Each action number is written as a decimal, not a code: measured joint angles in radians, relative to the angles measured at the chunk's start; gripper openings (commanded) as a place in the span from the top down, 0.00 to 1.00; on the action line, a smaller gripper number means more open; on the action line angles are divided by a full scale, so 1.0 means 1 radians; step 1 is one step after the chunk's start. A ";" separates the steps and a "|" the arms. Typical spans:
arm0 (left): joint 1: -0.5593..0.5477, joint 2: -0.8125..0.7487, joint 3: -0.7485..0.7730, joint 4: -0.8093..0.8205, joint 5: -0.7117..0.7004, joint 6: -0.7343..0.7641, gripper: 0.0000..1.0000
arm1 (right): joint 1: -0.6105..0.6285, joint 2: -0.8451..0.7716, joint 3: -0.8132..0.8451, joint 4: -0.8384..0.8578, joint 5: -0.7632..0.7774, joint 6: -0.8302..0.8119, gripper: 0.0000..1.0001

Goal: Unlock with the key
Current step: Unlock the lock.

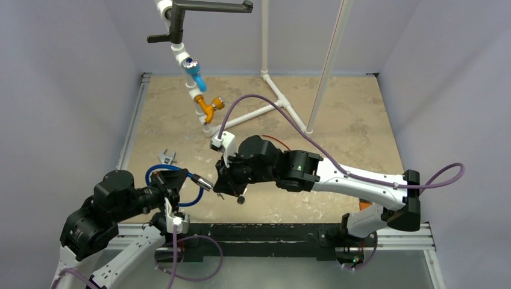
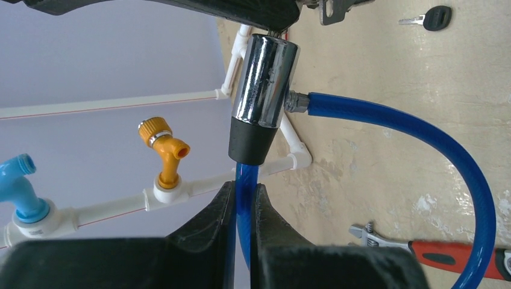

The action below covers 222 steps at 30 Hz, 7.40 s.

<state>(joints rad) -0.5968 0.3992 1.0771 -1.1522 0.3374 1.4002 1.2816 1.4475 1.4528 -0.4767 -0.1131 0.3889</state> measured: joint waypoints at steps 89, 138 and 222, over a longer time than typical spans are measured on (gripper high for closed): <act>0.003 0.267 0.051 -0.056 0.281 -0.738 0.32 | 0.009 -0.010 0.099 -0.098 -0.038 -0.215 1.00; 0.027 0.397 0.203 -0.019 0.399 -1.156 1.00 | 0.181 -0.065 0.108 -0.127 1.008 -0.173 1.00; 0.024 0.448 0.402 -0.237 0.467 -0.906 1.00 | 0.080 -0.299 -0.129 0.180 0.090 -0.061 0.45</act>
<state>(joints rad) -0.5724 0.8471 1.4788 -1.3888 0.8040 0.4942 1.3621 1.1488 1.3243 -0.2970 -0.0235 0.3275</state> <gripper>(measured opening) 0.238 0.564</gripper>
